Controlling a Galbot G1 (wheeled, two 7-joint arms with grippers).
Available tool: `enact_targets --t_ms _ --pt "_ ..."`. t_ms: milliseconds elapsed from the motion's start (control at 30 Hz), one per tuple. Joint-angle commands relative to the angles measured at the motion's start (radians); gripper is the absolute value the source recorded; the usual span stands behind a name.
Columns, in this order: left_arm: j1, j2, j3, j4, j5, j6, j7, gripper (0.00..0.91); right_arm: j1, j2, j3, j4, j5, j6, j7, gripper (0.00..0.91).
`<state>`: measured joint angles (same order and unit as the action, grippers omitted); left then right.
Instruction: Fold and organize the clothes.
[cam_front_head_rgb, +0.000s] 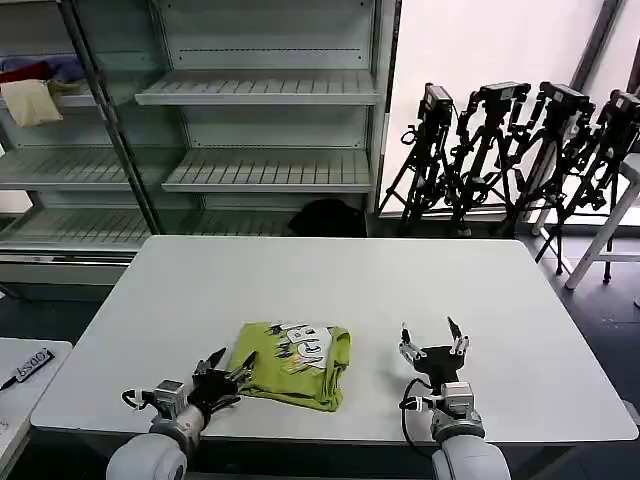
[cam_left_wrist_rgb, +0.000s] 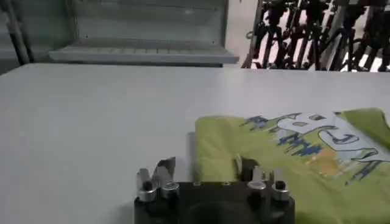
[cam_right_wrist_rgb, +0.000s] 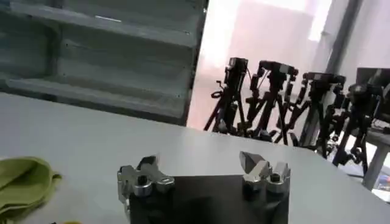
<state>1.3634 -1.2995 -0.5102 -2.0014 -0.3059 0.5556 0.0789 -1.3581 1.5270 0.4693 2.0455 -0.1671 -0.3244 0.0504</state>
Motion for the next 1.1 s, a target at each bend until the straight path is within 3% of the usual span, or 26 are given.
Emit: enact_targets --t_ms 33,267,500,667,833,1100 --pt "0.006 -0.018 0.006 -0.001 -0.048 0.02 -0.001 0.02 -0.002 0.0 0.003 0.0 0.0 0.001 0.001 0.907" --pt "0.001 -0.032 0.01 0.004 -0.104 0.001 -0.011 0.02 -0.012 -0.001 0.009 0.005 0.0 0.004 0.005 0.907" --pt "0.015 -0.038 -0.018 0.014 -0.084 -0.117 -0.01 0.0 -0.015 -0.001 0.012 0.009 0.0 0.005 0.007 0.907" --pt "0.039 -0.003 -0.131 0.004 -0.018 -0.197 0.03 0.0 -0.013 -0.001 0.017 0.008 0.001 0.006 0.005 0.907" --pt "0.026 0.113 -0.331 0.035 -0.021 -0.212 0.091 0.0 -0.01 -0.002 0.021 -0.001 0.004 0.012 0.002 0.907" --pt "0.002 0.436 -0.609 0.132 -0.019 -0.208 0.202 0.0 -0.001 -0.001 0.016 -0.024 0.006 0.026 0.002 0.907"
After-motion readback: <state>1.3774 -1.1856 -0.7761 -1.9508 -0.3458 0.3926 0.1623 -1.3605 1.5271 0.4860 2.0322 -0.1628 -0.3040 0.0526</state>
